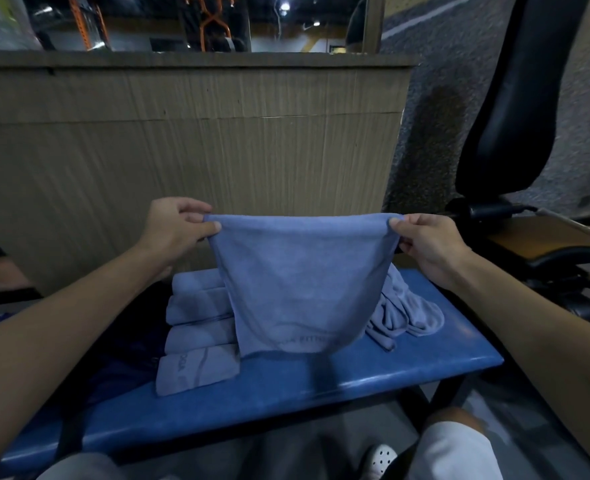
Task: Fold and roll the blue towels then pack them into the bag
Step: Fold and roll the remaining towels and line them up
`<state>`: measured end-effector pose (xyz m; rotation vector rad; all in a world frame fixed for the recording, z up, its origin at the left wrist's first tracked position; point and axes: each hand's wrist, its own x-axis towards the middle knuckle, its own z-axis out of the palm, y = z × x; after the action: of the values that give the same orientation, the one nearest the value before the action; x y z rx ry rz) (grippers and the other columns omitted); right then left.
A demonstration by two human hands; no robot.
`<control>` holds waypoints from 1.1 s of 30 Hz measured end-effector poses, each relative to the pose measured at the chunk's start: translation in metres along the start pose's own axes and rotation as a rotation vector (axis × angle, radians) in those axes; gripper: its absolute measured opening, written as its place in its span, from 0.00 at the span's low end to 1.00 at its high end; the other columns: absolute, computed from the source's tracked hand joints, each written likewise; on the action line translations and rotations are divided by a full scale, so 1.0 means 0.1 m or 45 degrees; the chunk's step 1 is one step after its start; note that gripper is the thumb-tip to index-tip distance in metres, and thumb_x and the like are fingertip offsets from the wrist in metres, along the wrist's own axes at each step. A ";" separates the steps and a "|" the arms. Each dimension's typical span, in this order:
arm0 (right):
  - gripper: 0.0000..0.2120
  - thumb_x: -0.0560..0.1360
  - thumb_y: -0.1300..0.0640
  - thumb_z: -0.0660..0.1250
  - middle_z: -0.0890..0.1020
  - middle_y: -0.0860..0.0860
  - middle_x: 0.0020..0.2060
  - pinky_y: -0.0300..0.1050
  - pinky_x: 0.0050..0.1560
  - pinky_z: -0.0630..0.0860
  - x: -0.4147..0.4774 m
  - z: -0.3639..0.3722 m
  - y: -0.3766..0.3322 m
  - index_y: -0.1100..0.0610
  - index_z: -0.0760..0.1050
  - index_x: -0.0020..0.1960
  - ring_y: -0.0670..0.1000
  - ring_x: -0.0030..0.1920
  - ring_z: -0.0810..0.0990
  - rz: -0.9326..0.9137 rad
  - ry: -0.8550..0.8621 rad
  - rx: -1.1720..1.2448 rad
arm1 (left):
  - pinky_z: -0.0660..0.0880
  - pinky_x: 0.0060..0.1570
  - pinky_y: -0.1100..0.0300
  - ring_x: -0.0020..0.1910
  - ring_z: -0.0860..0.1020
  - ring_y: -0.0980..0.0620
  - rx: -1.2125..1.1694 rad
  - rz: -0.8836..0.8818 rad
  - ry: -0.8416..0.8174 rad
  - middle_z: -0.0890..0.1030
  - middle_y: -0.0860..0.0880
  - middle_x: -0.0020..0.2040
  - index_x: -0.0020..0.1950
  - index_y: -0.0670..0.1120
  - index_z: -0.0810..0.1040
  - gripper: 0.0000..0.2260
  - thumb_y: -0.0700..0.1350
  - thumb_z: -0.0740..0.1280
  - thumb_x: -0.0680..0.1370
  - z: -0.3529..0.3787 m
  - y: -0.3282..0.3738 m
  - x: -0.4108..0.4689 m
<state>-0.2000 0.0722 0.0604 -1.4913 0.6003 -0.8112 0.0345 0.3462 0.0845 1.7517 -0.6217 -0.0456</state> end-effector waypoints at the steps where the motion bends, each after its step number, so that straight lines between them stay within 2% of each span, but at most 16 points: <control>1: 0.05 0.78 0.62 0.67 0.80 0.55 0.35 0.37 0.32 0.75 0.00 0.00 0.00 0.62 0.76 0.43 0.46 0.33 0.79 -0.020 0.025 -0.017 | 0.76 0.33 0.70 0.36 0.78 0.53 0.030 0.027 0.016 0.80 0.42 0.41 0.45 0.47 0.79 0.10 0.34 0.75 0.70 -0.02 0.00 0.00; 3: 0.07 0.78 0.60 0.67 0.80 0.55 0.37 0.36 0.34 0.76 0.00 0.01 -0.01 0.60 0.75 0.42 0.47 0.36 0.80 -0.058 0.040 -0.036 | 0.74 0.33 0.72 0.32 0.78 0.57 0.056 0.084 0.044 0.80 0.43 0.38 0.44 0.45 0.80 0.09 0.35 0.76 0.70 -0.04 0.01 0.00; 6: 0.09 0.77 0.57 0.69 0.82 0.60 0.42 0.53 0.54 0.79 0.03 -0.03 0.01 0.60 0.76 0.40 0.60 0.49 0.81 -0.095 0.053 -0.026 | 0.73 0.34 0.73 0.28 0.77 0.63 -0.017 0.125 0.087 0.79 0.47 0.35 0.44 0.43 0.80 0.07 0.35 0.76 0.70 -0.03 0.04 -0.02; 9: 0.12 0.75 0.53 0.71 0.82 0.59 0.40 0.60 0.59 0.77 0.05 -0.05 0.01 0.57 0.76 0.35 0.59 0.48 0.81 -0.104 0.074 -0.028 | 0.78 0.38 0.67 0.31 0.78 0.60 -0.180 0.108 0.089 0.81 0.51 0.31 0.44 0.44 0.80 0.06 0.36 0.75 0.72 -0.02 0.08 -0.04; 11: 0.13 0.75 0.52 0.71 0.81 0.58 0.38 0.58 0.57 0.78 0.04 -0.04 0.00 0.56 0.75 0.33 0.58 0.45 0.80 -0.116 0.080 0.015 | 0.77 0.34 0.67 0.29 0.79 0.60 -0.270 0.099 0.082 0.81 0.53 0.28 0.44 0.43 0.79 0.05 0.35 0.73 0.73 0.00 0.10 -0.07; 13: 0.14 0.76 0.54 0.70 0.79 0.57 0.36 0.54 0.51 0.78 0.02 -0.02 -0.02 0.57 0.73 0.34 0.56 0.42 0.78 -0.133 0.105 0.058 | 0.76 0.31 0.69 0.28 0.78 0.60 -0.295 0.113 0.094 0.80 0.54 0.27 0.44 0.43 0.79 0.05 0.35 0.73 0.73 0.03 0.12 -0.11; 18: 0.14 0.76 0.55 0.70 0.73 0.51 0.27 0.43 0.35 0.74 -0.05 -0.02 0.01 0.57 0.73 0.34 0.49 0.30 0.72 -0.122 0.179 0.084 | 0.76 0.31 0.67 0.28 0.78 0.60 -0.278 0.161 0.143 0.80 0.54 0.27 0.42 0.42 0.79 0.05 0.36 0.74 0.72 0.08 0.05 -0.19; 22: 0.10 0.74 0.55 0.72 0.73 0.52 0.27 0.49 0.37 0.71 -0.08 -0.07 0.11 0.59 0.77 0.37 0.54 0.32 0.70 -0.064 0.193 0.032 | 0.76 0.30 0.67 0.27 0.77 0.59 -0.208 0.184 0.143 0.80 0.50 0.30 0.41 0.43 0.79 0.06 0.36 0.75 0.72 0.12 -0.03 -0.27; 25: 0.09 0.71 0.58 0.73 0.75 0.58 0.32 0.54 0.41 0.71 -0.10 -0.13 0.18 0.64 0.79 0.45 0.57 0.37 0.71 -0.033 0.156 -0.025 | 0.76 0.31 0.69 0.30 0.79 0.61 -0.184 0.146 0.086 0.80 0.46 0.35 0.42 0.44 0.79 0.06 0.35 0.74 0.73 0.14 -0.08 -0.36; 27: 0.04 0.74 0.61 0.71 0.76 0.58 0.34 0.52 0.41 0.72 -0.15 -0.17 0.22 0.61 0.78 0.42 0.56 0.37 0.72 -0.040 0.172 -0.058 | 0.75 0.33 0.70 0.32 0.80 0.61 -0.177 0.120 0.029 0.81 0.46 0.38 0.44 0.45 0.80 0.07 0.34 0.73 0.73 0.13 -0.12 -0.42; 30: 0.08 0.76 0.61 0.70 0.73 0.54 0.31 0.48 0.37 0.69 -0.22 -0.21 0.25 0.57 0.75 0.38 0.52 0.33 0.70 -0.059 0.203 -0.091 | 0.78 0.37 0.67 0.37 0.81 0.58 -0.190 0.087 -0.058 0.82 0.46 0.40 0.46 0.45 0.80 0.09 0.32 0.73 0.72 0.10 -0.18 -0.49; 33: 0.10 0.76 0.61 0.69 0.71 0.55 0.30 0.47 0.34 0.67 -0.28 -0.24 0.28 0.58 0.73 0.37 0.51 0.31 0.68 -0.051 0.201 -0.089 | 0.78 0.37 0.68 0.37 0.82 0.58 -0.180 0.079 -0.075 0.82 0.45 0.40 0.46 0.44 0.80 0.10 0.31 0.73 0.72 0.10 -0.23 -0.57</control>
<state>-0.2333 0.0761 0.0285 -1.5154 0.7247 -0.9539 -0.0087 0.3650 0.0445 1.5983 -0.6993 -0.0961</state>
